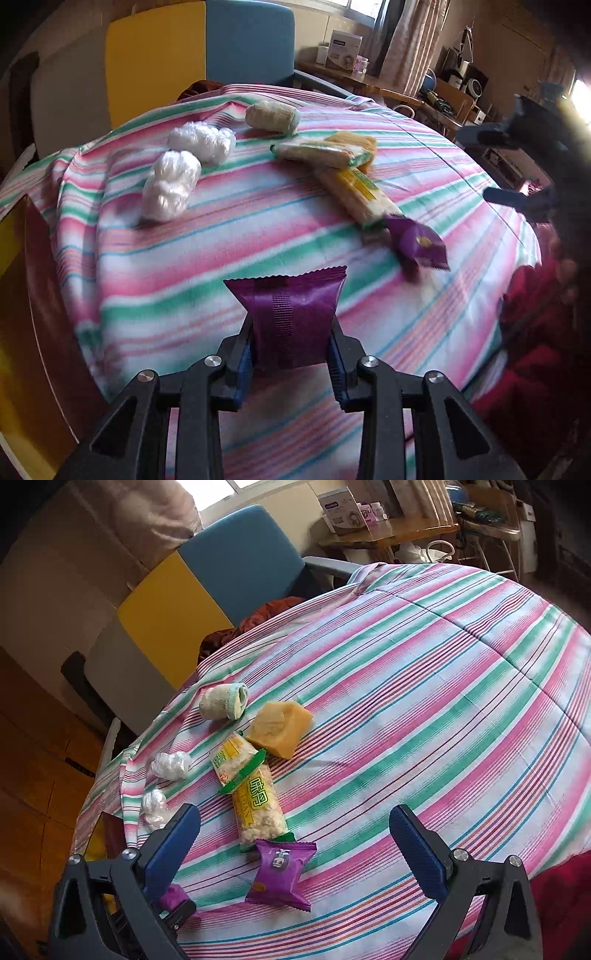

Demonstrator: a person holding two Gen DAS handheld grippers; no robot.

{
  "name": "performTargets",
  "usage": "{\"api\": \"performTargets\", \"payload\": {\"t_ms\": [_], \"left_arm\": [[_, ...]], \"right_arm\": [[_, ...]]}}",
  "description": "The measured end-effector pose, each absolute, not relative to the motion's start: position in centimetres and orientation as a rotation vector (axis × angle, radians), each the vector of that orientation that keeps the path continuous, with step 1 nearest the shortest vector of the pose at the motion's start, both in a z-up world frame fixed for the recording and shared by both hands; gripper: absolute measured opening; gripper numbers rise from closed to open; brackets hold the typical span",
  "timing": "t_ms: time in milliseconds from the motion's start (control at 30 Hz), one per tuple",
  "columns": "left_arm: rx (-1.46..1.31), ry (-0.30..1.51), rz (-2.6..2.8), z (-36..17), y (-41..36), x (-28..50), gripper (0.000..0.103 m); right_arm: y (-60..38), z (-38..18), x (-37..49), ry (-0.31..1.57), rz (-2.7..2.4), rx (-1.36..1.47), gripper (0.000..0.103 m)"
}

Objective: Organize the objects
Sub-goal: 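Grasp a WEIDAN biscuit pack with right gripper while left holds the purple packet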

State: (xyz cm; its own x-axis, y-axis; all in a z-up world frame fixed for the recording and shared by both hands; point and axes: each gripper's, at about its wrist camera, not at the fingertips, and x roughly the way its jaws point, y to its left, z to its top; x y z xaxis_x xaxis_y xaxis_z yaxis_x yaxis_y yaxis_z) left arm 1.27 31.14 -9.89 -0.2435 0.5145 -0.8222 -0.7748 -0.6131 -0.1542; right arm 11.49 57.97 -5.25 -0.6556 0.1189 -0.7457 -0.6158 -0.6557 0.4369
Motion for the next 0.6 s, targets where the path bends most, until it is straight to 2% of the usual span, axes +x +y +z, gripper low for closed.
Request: {"api": "performTargets", "payload": {"t_ms": [333, 600], "left_arm": [[-1.111, 0.334, 1.911, -9.8, 29.1, 2.7, 0.033], [-1.096, 0.336, 1.880, -9.8, 28.1, 3.4, 0.033]], "right_arm": [[56.7, -6.0, 9.7, 0.836, 2.292, -1.117, 0.103], [53.8, -7.8, 5.6, 0.710, 2.376, -1.406, 0.103]]}}
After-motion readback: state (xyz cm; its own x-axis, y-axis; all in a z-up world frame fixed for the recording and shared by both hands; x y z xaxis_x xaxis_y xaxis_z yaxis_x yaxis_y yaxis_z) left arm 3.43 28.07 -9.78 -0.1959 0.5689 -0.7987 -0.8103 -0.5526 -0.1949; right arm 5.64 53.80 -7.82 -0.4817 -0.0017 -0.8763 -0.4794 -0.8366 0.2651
